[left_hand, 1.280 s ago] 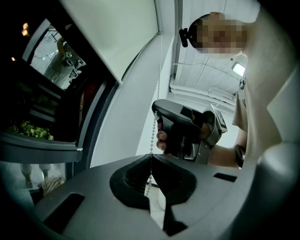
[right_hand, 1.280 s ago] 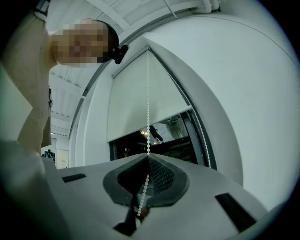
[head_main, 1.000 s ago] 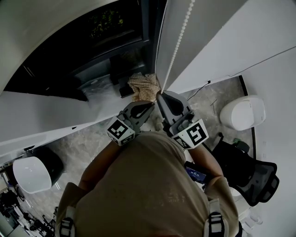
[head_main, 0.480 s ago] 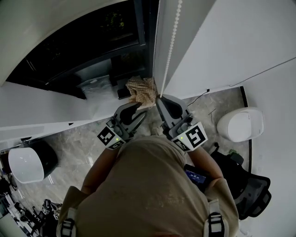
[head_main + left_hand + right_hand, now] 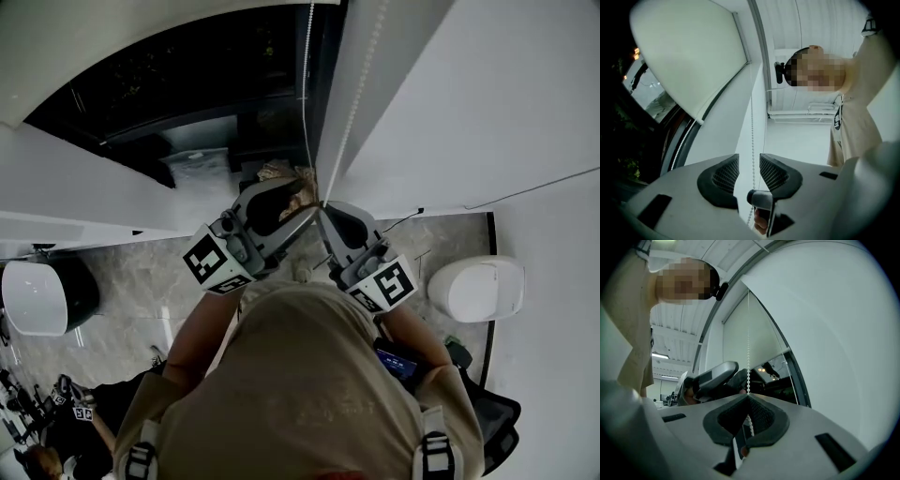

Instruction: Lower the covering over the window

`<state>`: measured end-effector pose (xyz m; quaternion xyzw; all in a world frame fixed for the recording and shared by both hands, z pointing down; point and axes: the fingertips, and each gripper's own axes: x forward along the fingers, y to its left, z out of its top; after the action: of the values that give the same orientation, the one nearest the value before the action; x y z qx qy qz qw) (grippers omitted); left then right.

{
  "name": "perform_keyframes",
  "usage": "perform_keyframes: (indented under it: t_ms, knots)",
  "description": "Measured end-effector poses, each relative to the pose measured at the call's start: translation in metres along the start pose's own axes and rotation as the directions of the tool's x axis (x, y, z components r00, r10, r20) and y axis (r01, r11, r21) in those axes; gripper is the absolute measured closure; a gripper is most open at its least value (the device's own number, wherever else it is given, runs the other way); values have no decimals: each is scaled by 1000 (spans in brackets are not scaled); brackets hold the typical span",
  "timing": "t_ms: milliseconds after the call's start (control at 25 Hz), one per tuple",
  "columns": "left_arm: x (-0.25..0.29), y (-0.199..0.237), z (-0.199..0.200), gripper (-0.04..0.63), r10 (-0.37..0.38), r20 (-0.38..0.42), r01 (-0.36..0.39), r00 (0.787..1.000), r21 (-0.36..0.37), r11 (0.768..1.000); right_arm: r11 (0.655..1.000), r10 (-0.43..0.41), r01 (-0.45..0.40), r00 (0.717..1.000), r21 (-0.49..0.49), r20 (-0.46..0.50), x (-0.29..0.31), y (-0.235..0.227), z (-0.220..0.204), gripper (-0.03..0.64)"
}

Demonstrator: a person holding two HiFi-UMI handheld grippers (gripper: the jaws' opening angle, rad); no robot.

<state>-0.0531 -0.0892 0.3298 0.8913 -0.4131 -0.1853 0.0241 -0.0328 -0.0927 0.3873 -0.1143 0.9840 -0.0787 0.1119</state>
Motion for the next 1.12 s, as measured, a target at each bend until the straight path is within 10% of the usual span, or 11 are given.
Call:
perform_keyframes:
  t_ms: [480,720,920,1120]
  knots:
    - [21,-2,0,572,18,-148,1,989,130,992,996,86,-85,996,7,-19,15,12,-5,606]
    - [2,25,-49,574,115,-261,-79,959,144,986,992,122,-122,971,14,-206,10,1,-55,605]
    - [-24,44,-39,574,231,-200,-182,952,237,954,985,144,-131,983,-114,111,-6,-1,17,480]
    - [-27,19,-78,574,182,-271,-128,945,205,970,979,174,-166,983,-116,58,10,5,29,482]
